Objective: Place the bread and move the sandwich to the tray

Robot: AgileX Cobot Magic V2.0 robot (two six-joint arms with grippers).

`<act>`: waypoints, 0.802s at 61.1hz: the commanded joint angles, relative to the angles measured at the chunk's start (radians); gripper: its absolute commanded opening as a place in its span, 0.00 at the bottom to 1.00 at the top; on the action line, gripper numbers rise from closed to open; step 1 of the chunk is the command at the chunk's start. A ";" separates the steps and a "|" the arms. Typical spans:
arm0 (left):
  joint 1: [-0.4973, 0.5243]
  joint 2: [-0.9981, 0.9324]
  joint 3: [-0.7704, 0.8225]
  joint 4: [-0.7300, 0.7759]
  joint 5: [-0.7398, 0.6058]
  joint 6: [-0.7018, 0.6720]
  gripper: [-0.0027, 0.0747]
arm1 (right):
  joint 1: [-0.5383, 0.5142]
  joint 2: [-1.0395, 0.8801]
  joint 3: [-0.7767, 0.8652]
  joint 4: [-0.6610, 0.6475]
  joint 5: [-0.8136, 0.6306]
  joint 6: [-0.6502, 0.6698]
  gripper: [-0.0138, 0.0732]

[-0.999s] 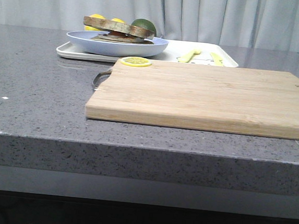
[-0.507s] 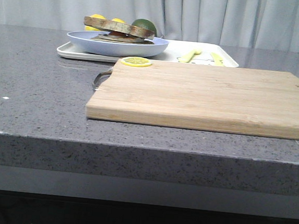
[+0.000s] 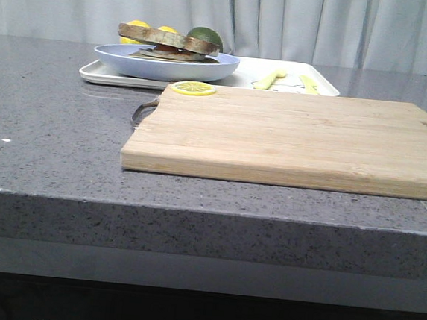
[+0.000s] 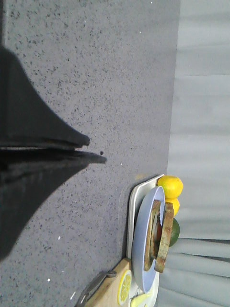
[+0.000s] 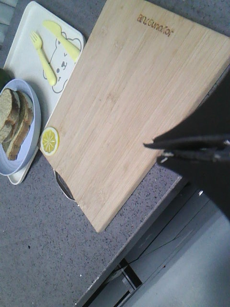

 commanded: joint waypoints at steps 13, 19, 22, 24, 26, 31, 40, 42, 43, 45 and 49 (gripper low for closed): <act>-0.025 -0.023 0.006 -0.008 -0.099 0.009 0.01 | 0.001 0.000 -0.026 -0.002 -0.068 0.001 0.08; -0.025 -0.023 0.006 -0.015 -0.099 0.023 0.01 | 0.001 0.000 -0.026 -0.002 -0.068 0.001 0.08; -0.024 -0.023 0.006 -0.015 -0.099 0.024 0.01 | 0.001 0.000 -0.026 -0.002 -0.068 0.001 0.08; -0.019 -0.023 0.006 -0.018 -0.099 0.024 0.01 | 0.001 0.000 -0.026 -0.002 -0.068 0.001 0.08; -0.015 -0.023 0.006 -0.018 -0.099 0.024 0.01 | 0.001 0.000 -0.026 -0.002 -0.068 0.001 0.08; -0.003 -0.023 0.006 -0.018 -0.099 0.024 0.01 | 0.001 0.000 -0.026 -0.002 -0.068 0.001 0.08; 0.023 -0.023 0.006 -0.018 -0.099 0.024 0.01 | 0.001 0.000 -0.026 -0.002 -0.068 0.001 0.08; 0.027 -0.023 0.006 -0.018 -0.099 0.024 0.01 | 0.001 0.000 -0.026 -0.002 -0.068 0.001 0.08; 0.027 -0.023 0.006 -0.018 -0.099 0.024 0.01 | 0.001 0.000 -0.026 -0.002 -0.068 0.001 0.08; 0.031 -0.023 0.006 -0.018 -0.099 0.024 0.01 | 0.001 0.000 -0.026 -0.002 -0.068 0.001 0.08; 0.033 -0.023 0.006 -0.018 -0.099 0.024 0.01 | 0.001 0.000 -0.026 -0.002 -0.068 0.001 0.08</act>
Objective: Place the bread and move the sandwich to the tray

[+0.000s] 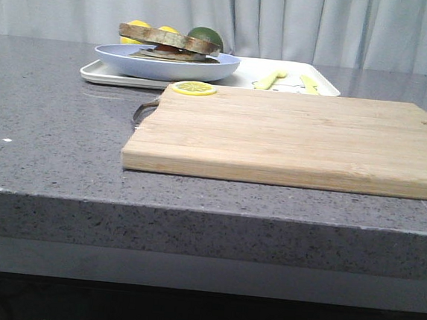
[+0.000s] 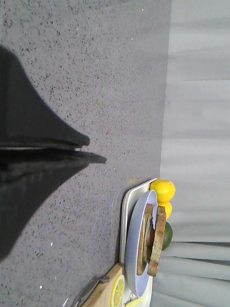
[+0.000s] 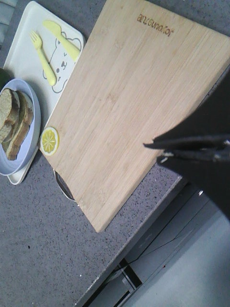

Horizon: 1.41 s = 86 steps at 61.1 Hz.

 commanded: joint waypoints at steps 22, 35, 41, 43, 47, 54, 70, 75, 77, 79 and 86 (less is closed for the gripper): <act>0.005 -0.023 0.006 -0.008 -0.084 0.002 0.01 | 0.001 0.000 -0.026 -0.002 -0.068 0.001 0.08; 0.005 -0.023 0.006 -0.008 -0.084 0.002 0.01 | 0.001 0.000 -0.026 -0.002 -0.068 0.001 0.08; 0.005 -0.023 0.006 -0.008 -0.084 0.002 0.01 | 0.001 -0.001 -0.026 -0.002 -0.072 0.001 0.08; 0.005 -0.023 0.006 -0.008 -0.084 0.002 0.01 | 0.001 -0.010 -0.016 -0.002 -0.078 0.001 0.08; 0.005 -0.023 0.006 -0.008 -0.084 0.002 0.01 | -0.038 -0.035 0.022 0.009 -0.099 0.001 0.08; 0.003 -0.023 0.006 -0.008 -0.084 0.002 0.01 | -0.185 -0.124 0.135 0.010 -0.192 0.001 0.08; 0.003 -0.023 0.006 -0.008 -0.084 0.002 0.01 | -0.453 -0.451 0.572 0.000 -0.636 0.001 0.08; 0.003 -0.023 0.006 -0.008 -0.084 0.002 0.01 | -0.490 -0.526 0.681 0.000 -0.732 0.001 0.08; 0.003 -0.023 0.006 -0.008 -0.084 0.002 0.01 | -0.496 -0.553 0.710 0.000 -0.750 0.001 0.08; 0.003 -0.023 0.006 -0.008 -0.084 0.002 0.01 | -0.500 -0.577 0.743 0.000 -0.766 0.001 0.08; 0.003 -0.023 0.006 -0.008 -0.084 0.002 0.01 | -0.505 -0.593 0.814 -0.001 -0.796 0.001 0.08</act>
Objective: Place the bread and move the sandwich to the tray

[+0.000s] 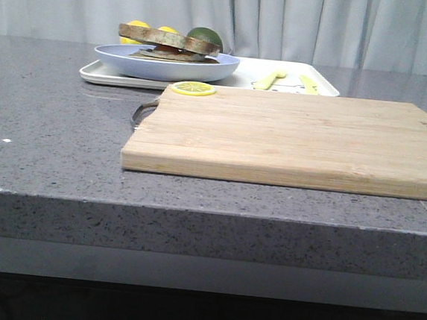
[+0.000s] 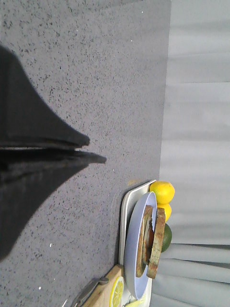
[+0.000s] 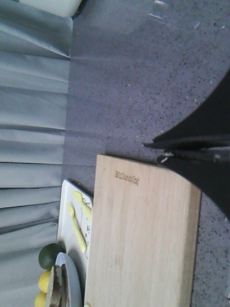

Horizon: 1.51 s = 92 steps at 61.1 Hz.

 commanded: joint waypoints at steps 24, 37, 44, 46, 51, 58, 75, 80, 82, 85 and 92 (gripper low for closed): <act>-0.001 -0.021 0.006 -0.008 -0.084 0.002 0.01 | -0.007 -0.024 0.011 -0.018 -0.083 0.001 0.08; -0.001 -0.021 0.006 -0.008 -0.084 0.002 0.01 | -0.007 -0.024 0.011 -0.022 -0.083 0.001 0.08; -0.001 -0.021 0.006 -0.008 -0.084 0.002 0.01 | -0.007 -0.024 0.011 -0.091 -0.096 0.026 0.08; -0.001 -0.021 0.006 -0.008 -0.084 0.002 0.01 | -0.007 -0.024 0.011 -0.108 -0.104 0.051 0.08; -0.001 -0.021 0.006 -0.008 -0.084 0.002 0.01 | -0.007 -0.024 0.011 -0.133 -0.109 0.129 0.08; -0.001 -0.021 0.006 -0.008 -0.084 0.002 0.01 | -0.007 -0.024 0.011 -0.134 -0.109 0.151 0.08; -0.001 -0.021 0.006 -0.008 -0.084 0.002 0.01 | -0.007 -0.024 0.011 -0.146 -0.111 0.184 0.08; -0.001 -0.021 0.006 -0.008 -0.084 0.002 0.01 | -0.007 -0.024 0.011 -0.164 -0.113 0.215 0.08; -0.001 -0.021 0.006 -0.008 -0.084 0.002 0.01 | -0.007 -0.024 0.011 -0.170 -0.113 0.223 0.08; -0.001 -0.021 0.006 -0.008 -0.084 0.002 0.01 | -0.007 -0.024 0.011 -0.170 -0.113 0.223 0.08; -0.001 -0.021 0.006 -0.008 -0.084 0.002 0.01 | -0.007 -0.024 0.011 -0.171 -0.113 0.223 0.08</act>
